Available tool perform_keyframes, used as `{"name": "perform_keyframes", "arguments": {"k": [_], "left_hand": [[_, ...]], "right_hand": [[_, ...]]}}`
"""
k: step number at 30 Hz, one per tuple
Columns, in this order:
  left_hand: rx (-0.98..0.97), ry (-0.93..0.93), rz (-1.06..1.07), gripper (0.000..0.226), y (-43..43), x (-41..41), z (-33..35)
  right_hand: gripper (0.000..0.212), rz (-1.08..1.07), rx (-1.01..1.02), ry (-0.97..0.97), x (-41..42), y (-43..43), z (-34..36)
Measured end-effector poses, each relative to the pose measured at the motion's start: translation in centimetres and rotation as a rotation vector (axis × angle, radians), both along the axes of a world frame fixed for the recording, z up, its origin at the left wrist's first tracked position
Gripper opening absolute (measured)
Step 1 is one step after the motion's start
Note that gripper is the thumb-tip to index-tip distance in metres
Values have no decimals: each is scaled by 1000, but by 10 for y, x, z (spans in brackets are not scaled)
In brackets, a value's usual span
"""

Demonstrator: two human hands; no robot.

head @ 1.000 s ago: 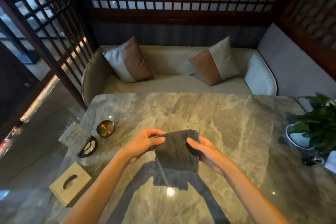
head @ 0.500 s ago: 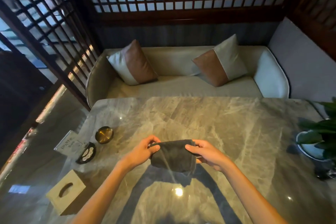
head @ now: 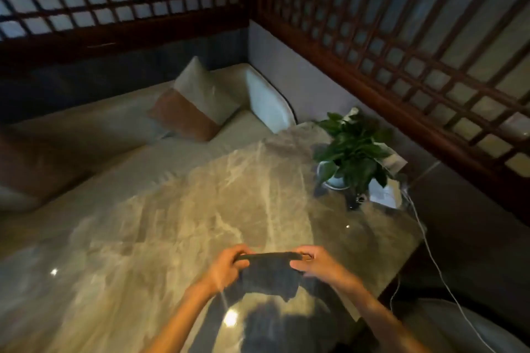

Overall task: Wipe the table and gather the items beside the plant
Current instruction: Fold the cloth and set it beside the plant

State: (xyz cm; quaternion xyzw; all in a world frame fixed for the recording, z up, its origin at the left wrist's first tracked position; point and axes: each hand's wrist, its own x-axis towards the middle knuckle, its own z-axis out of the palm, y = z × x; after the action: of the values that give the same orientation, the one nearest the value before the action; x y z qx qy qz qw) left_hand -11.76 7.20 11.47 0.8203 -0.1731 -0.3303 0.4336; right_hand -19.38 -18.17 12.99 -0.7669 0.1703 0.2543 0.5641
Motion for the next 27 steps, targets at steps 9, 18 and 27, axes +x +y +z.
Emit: {"name": "perform_keyframes", "arguments": {"k": [9,18,27], "left_hand": [[341,-228,-59,38,-176,141,-14],[229,-374,58,50,-247,326,-32],[187,-227,138,30,-241,322,-146]], "right_hand": [[15,-263,-120,-82,95,-108,-50],[24,-253,-279,-428,264,-145,-75],[41,-227,-505,-333,262,-132,-168]]}}
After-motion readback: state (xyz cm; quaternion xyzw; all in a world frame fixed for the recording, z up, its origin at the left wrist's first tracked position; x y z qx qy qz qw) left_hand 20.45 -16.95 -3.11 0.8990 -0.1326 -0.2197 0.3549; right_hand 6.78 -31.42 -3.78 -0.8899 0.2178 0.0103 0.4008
